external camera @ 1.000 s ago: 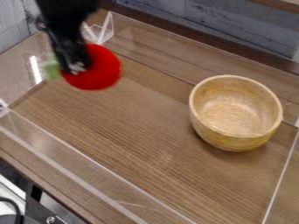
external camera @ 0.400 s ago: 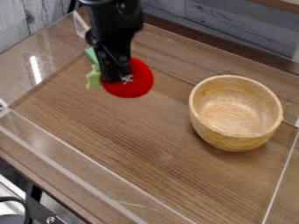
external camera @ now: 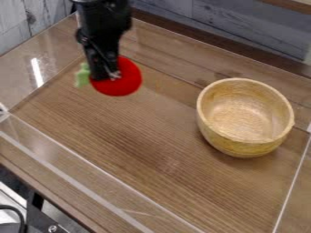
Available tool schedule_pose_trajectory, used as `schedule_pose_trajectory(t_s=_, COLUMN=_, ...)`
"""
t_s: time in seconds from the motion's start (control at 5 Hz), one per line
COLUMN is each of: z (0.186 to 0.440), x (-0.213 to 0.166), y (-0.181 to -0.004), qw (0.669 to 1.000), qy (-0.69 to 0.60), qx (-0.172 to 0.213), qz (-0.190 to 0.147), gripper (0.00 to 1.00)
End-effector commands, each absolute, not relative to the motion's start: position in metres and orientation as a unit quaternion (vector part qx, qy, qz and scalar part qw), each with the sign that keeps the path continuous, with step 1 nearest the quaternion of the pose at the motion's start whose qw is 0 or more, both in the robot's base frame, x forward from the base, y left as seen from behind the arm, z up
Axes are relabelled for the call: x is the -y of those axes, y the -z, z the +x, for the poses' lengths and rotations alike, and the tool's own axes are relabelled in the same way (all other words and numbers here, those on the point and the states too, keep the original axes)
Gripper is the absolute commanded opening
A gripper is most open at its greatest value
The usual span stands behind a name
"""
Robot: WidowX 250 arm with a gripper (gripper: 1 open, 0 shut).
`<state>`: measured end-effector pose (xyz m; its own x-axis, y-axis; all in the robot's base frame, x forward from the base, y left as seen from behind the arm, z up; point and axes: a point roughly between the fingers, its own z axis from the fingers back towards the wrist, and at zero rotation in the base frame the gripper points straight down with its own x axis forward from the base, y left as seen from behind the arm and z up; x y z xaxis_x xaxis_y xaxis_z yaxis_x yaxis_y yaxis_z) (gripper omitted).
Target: Move the red object to the left side of the table
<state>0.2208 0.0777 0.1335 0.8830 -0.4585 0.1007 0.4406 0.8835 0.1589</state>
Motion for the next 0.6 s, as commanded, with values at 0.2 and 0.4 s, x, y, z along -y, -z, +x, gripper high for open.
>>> schedule_pose_trajectory(t_s=0.2, z=0.24, x=-0.093, y=-0.127, qw=0.969, qy=0.225, qx=0.063, qz=0.079, gripper=0.0)
schedule_pose_trajectory(t_s=0.4, z=0.245, x=-0.093, y=-0.118, qw=0.97, qy=0.223, qx=0.054, qz=0.078, gripper=0.0)
